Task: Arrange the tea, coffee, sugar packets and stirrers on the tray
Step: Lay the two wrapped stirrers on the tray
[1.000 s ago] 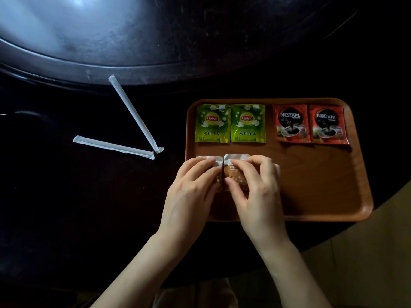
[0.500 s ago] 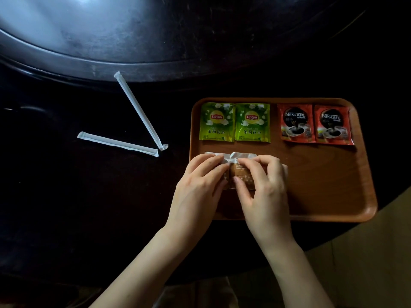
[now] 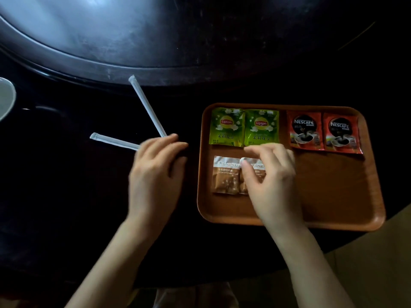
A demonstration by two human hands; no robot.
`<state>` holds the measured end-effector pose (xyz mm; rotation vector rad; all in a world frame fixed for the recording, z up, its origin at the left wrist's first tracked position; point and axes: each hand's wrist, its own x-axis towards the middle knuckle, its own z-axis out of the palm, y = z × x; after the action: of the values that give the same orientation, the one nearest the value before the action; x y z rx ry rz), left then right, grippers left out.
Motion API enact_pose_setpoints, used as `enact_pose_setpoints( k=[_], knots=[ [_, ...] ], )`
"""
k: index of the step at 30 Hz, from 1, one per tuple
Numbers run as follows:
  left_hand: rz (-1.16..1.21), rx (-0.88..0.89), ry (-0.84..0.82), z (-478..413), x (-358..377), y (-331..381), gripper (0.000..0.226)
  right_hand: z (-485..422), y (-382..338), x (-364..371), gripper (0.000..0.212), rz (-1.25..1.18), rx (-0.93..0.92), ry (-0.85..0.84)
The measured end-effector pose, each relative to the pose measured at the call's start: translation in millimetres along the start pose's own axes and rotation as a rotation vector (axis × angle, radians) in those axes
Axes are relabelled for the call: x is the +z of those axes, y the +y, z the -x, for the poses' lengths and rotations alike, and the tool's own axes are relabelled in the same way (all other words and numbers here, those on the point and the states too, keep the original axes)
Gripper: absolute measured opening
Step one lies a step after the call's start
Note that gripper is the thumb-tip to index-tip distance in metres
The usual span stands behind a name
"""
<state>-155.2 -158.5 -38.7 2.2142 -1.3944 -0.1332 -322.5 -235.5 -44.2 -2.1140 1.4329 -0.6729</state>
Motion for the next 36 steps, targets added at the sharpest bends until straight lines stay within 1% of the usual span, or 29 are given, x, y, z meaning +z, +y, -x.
enact_pose_setpoints(
  k=[2, 4, 5, 8, 10, 12, 15, 18, 20, 22, 25, 27, 30, 36],
  knots=[
    [-0.068, -0.111, 0.006, -7, -13, -25, 0.029, -18, -17, 11, 0.019, -0.024, -0.079, -0.019],
    [-0.127, -0.216, -0.058, -15, -24, -49, 0.036, -35, -40, 26, 0.019, -0.044, -0.136, -0.073],
    [-0.142, -0.239, -0.102, -18, -29, -59, 0.04, -42, -51, 33, 0.021, -0.049, -0.149, -0.111],
    [-0.14, -0.171, -0.232, -24, -36, -78, 0.04, -59, -81, 56, 0.029, -0.028, -0.146, -0.245],
    [-0.137, -0.135, -0.225, -25, -37, -83, 0.033, -65, -94, 69, 0.03, 0.048, -0.117, -0.33],
    [-0.129, -0.137, -0.17, -26, -38, -85, 0.024, -67, -102, 78, 0.026, 0.104, -0.08, -0.364],
    [-0.138, -0.117, -0.13, -32, -37, -87, 0.012, -65, -105, 85, 0.019, 0.11, -0.039, -0.356],
    [-0.142, -0.05, -0.12, -37, -35, -93, 0.006, -64, -107, 84, 0.016, 0.081, -0.066, -0.328],
    [-0.157, -0.017, -0.136, -37, -35, -95, 0.006, -61, -109, 80, 0.011, -0.021, -0.082, -0.3],
    [-0.174, 0.0, -0.159, -38, -35, -97, 0.007, -57, -110, 72, 0.006, -0.183, -0.078, -0.27],
    [-0.19, 0.032, -0.212, -42, -35, -99, 0.007, -53, -96, 46, 0.011, -0.342, -0.044, -0.21],
    [-0.215, 0.03, -0.277, -46, -35, -99, 0.008, -51, -72, 20, 0.013, -0.334, -0.003, -0.164],
    [-0.274, -0.012, -0.371, -52, -34, -94, 0.012, -45, -29, -21, 0.013, -0.258, 0.087, -0.118],
    [-0.381, -0.119, -0.476, -53, -32, -78, 0.015, -28, 28, -60, 0.011, -0.205, 0.26, -0.12]
  ],
)
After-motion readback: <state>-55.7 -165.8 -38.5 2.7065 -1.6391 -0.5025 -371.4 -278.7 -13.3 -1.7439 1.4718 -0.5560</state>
